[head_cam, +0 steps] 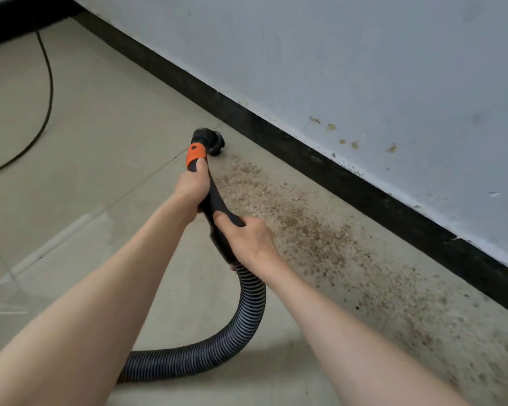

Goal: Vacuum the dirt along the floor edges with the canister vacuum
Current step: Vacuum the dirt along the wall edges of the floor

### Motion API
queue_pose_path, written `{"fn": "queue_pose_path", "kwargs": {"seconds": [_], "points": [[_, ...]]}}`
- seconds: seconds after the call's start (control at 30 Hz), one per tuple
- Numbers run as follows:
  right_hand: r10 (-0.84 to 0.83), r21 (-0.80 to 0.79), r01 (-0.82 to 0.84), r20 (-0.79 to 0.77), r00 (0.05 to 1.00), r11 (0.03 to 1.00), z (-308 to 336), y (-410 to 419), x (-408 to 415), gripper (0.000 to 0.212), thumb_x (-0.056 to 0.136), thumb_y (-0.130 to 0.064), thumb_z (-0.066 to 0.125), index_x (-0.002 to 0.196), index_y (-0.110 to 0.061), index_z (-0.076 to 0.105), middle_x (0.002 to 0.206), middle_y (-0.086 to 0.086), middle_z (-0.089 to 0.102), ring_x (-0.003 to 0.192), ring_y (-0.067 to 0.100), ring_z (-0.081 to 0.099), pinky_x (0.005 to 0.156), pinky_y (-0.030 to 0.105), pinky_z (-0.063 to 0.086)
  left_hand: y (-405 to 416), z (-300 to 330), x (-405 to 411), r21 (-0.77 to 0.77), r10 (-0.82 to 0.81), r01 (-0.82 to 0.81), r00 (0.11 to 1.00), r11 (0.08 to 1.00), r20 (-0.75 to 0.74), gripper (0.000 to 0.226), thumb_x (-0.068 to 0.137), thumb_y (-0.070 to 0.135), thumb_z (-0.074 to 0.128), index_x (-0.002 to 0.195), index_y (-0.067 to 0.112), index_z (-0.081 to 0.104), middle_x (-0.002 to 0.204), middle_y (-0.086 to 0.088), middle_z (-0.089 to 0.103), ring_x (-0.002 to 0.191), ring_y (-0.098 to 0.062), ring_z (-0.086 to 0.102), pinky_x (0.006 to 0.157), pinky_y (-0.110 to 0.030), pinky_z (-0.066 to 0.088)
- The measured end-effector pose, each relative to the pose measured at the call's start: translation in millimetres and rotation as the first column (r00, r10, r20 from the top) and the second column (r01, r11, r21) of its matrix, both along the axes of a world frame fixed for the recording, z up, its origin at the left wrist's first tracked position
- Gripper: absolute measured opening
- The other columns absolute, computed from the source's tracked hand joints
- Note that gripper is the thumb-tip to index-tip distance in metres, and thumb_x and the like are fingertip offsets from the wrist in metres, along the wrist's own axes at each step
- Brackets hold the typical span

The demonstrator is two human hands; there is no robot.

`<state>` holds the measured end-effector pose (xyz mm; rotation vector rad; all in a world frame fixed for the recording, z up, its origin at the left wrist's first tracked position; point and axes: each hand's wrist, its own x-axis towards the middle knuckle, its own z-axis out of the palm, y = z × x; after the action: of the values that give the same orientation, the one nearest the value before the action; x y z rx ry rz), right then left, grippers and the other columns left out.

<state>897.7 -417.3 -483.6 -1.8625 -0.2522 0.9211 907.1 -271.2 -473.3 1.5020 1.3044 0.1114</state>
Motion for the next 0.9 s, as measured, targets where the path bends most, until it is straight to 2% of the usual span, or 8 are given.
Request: {"fn": "queue_pose_path", "kwargs": {"seconds": [0.13,0.23,0.33,0.4,0.57,0.7,0.83,0.9], "points": [[0.056,-0.061,-0.055,0.004,0.998,0.997,-4,6,-1,0.055,0.063,-0.071,0.054,0.070,-0.017,0.063,0.067,0.005,0.069,0.059,0.027,0.069,0.059,0.049,0.061,2,-4,-4,-0.065,0.019,-0.018,1.000,0.998,0.013,0.058,0.098,0.048,0.032,0.129,0.001,0.043,0.123,-0.019,0.055,0.111,-0.038,0.057,0.093,-0.047,0.049],[0.048,-0.081,-0.046,0.018,0.999,0.996,-3,2,-1,0.059,0.066,-0.071,0.053,0.077,-0.015,0.065,0.075,0.008,0.070,0.066,0.030,0.069,0.065,0.051,0.061,-4,0,0,-0.075,-0.002,0.002,1.000,0.997,0.004,0.058,0.097,0.049,0.031,0.127,0.001,0.044,0.120,-0.017,0.057,0.108,-0.037,0.058,0.092,-0.046,0.050],[0.022,-0.089,-0.019,0.029,0.999,0.996,-2,-11,-8,0.059,0.067,-0.072,0.050,0.076,-0.015,0.062,0.071,0.007,0.068,0.062,0.030,0.068,0.064,0.048,0.061,-16,1,0,-0.066,-0.066,0.064,0.997,0.996,-0.029,0.053,0.098,0.049,0.030,0.118,0.003,0.047,0.097,-0.011,0.056,0.090,-0.030,0.058,0.083,-0.041,0.052],[0.009,-0.096,-0.005,0.033,0.999,0.995,-2,-21,-13,0.056,0.068,-0.071,0.049,0.074,-0.017,0.060,0.071,0.006,0.067,0.063,0.029,0.067,0.065,0.046,0.060,-26,0,0,-0.068,-0.097,0.093,0.994,0.993,-0.050,0.054,0.098,0.050,0.029,0.116,0.003,0.047,0.089,-0.010,0.054,0.085,-0.028,0.057,0.077,-0.038,0.051],[-0.037,-0.115,0.040,0.028,0.999,0.993,-3,-47,-23,0.053,0.069,-0.071,0.049,0.076,-0.020,0.060,0.069,0.002,0.067,0.061,0.025,0.069,0.065,0.044,0.061,-49,-6,-3,-0.075,-0.151,0.147,0.987,0.986,-0.045,0.058,0.098,0.050,0.031,0.125,0.001,0.045,0.098,-0.014,0.054,0.089,-0.031,0.057,0.075,-0.039,0.052],[-0.091,-0.111,0.092,0.010,0.996,0.990,-5,-64,-33,0.048,0.074,-0.067,0.053,0.077,-0.019,0.061,0.067,0.002,0.068,0.059,0.024,0.069,0.060,0.047,0.060,-68,-8,-7,-0.083,-0.192,0.186,0.979,0.979,-0.066,0.060,0.098,0.051,0.029,0.126,-0.001,0.043,0.109,-0.020,0.060,0.097,-0.036,0.062,0.087,-0.048,0.054],[-0.129,-0.116,0.129,0.004,0.992,0.985,-7,-78,-42,0.047,0.078,-0.064,0.055,0.079,-0.017,0.061,0.068,0.003,0.067,0.058,0.025,0.068,0.059,0.048,0.059,-86,-10,-11,-0.066,-0.223,0.218,0.972,0.974,-0.074,0.057,0.098,0.052,0.030,0.119,0.001,0.044,0.097,-0.016,0.059,0.089,-0.034,0.063,0.084,-0.046,0.055],[-0.146,-0.119,0.147,0.011,0.989,0.982,-7,-84,-48,0.045,0.080,-0.062,0.056,0.078,-0.017,0.060,0.067,0.002,0.065,0.062,0.025,0.068,0.060,0.049,0.059,-93,-12,-13,-0.070,-0.234,0.230,0.971,0.971,-0.053,0.049,0.098,0.051,0.031,0.113,0.006,0.041,0.100,-0.018,0.059,0.094,-0.037,0.064,0.086,-0.049,0.054]]}}
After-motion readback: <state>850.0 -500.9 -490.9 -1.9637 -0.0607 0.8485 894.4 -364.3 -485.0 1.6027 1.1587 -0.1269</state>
